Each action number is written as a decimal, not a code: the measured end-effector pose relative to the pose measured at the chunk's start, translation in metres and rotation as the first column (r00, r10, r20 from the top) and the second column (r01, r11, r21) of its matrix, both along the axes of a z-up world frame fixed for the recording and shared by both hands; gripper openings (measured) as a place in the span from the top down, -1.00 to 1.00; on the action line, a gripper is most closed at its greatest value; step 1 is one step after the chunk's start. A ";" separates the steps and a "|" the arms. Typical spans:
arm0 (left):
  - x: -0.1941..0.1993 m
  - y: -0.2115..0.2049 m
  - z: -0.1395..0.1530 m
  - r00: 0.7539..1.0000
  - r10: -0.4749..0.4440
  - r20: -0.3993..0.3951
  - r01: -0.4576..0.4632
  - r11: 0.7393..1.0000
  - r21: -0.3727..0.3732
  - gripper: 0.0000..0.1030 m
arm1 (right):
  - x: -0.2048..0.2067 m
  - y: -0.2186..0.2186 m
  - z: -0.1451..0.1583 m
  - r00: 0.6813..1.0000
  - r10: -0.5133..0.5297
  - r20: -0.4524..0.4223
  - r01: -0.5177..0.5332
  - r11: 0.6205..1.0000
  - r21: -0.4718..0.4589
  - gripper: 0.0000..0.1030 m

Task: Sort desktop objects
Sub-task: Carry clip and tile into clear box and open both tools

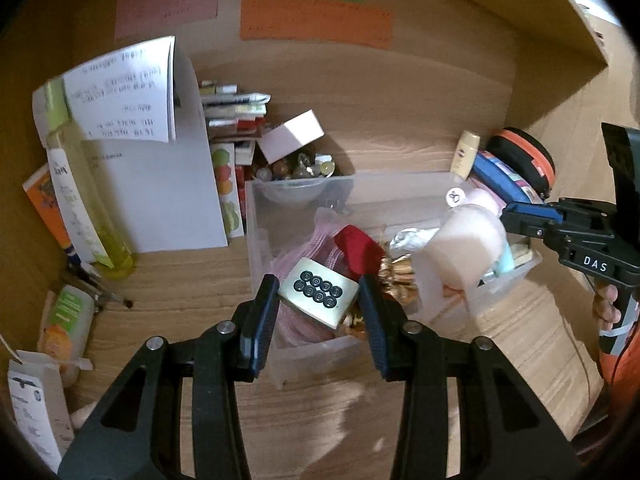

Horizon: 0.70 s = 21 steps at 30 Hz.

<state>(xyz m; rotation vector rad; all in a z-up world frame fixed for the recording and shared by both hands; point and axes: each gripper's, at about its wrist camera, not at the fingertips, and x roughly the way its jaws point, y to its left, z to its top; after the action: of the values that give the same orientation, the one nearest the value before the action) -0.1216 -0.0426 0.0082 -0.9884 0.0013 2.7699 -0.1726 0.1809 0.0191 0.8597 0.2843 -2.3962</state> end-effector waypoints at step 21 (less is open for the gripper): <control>0.004 0.005 0.002 1.000 0.002 -0.020 -0.002 1.000 0.018 -0.18 | 0.006 -0.006 -0.008 1.000 -0.015 -0.027 0.017 0.997 0.075 0.62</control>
<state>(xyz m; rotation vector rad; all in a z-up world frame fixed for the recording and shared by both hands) -0.1171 -0.0371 0.0097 -0.9566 -0.0221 2.7762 -0.1666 0.1747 0.0107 0.8671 0.3813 -2.4269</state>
